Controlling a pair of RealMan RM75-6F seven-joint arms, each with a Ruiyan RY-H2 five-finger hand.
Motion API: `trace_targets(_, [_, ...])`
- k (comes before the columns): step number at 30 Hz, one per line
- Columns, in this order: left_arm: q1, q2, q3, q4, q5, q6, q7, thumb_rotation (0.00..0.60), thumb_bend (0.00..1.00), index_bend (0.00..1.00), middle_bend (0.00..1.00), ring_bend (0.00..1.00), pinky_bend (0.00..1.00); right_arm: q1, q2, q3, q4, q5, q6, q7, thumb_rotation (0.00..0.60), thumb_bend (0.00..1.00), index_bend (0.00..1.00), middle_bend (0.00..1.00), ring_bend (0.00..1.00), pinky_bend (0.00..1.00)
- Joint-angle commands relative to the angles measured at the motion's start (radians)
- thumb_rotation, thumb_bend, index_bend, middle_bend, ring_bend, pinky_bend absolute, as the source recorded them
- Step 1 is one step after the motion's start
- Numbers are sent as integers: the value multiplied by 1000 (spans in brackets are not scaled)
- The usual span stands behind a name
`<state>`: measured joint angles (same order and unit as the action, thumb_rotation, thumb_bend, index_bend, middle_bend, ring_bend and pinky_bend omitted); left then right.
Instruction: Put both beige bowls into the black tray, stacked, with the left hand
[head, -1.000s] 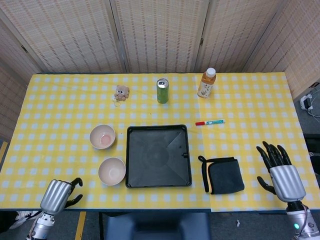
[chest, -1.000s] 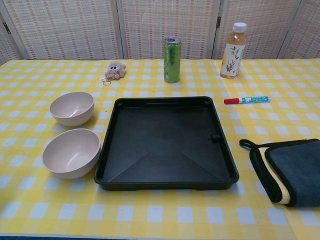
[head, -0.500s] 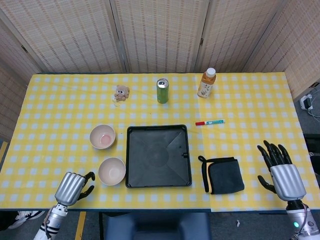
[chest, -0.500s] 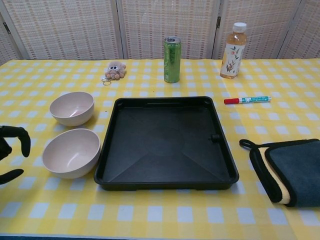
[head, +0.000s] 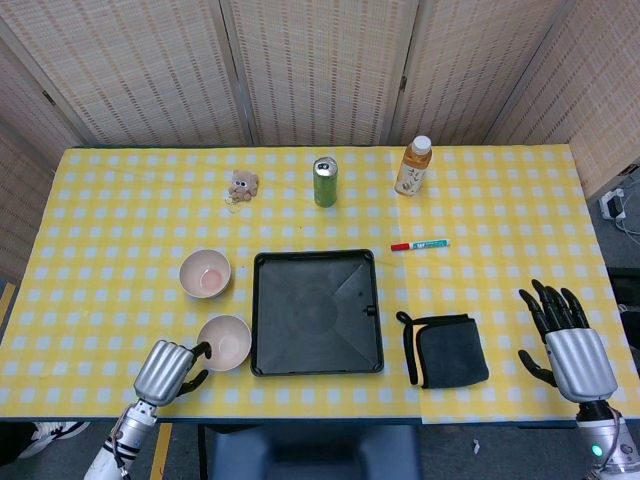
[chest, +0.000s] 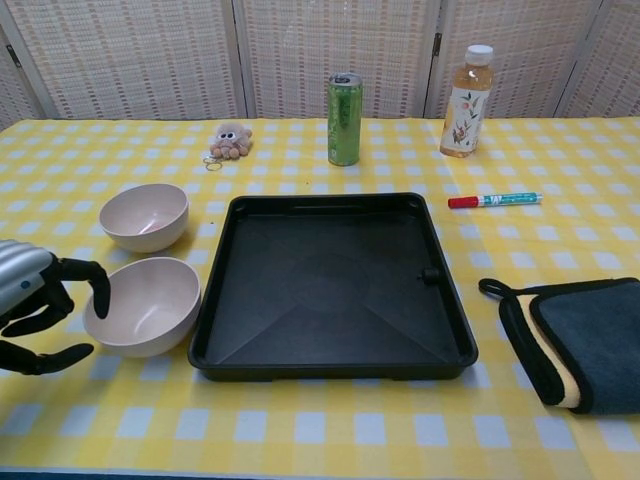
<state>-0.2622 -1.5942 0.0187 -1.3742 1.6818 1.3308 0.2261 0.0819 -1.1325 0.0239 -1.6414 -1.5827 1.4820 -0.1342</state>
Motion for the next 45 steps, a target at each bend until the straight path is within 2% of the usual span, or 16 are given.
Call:
trace_targets(1, [-8,-3,-2,-5,-9,-12,5,600,320,513,1000,1000,1000,-1,-1,1,4,-5,7,7,600,306,0,0,0,0])
trace_targets(12, [-31,-11,8,9,-38,-53,-13,600,323,549,1000,1000,1000,-1,7,-2,15,-24,18,44,600,306,0,0,0,0])
trace_targets(29, [-42,-33,6,12,-64,-49,-7,600,441,637,1000,1000,1000,-8,-7,9,43,-40,61,48,600,307,0,0,0,0])
trace_targets(35, [-34,-2,8,-43,-52,-14,37,600,443,638,1000,1000,1000,-5,-11,1,41,-49,52,40,600,306,0,0,0,0])
trace_targets(38, [-38,34,2,-118,-78,-35,36,600,444,638,1000,1000,1000,0,-3,-13,30,-58,31,41,600,307,0,0,0,0])
trace_targets(45, [-70,47,-49,-214,-112,-56,133,600,446,639,1000,1000,1000,4,1,-26,21,-69,13,26,600,306,0,0,0,0])
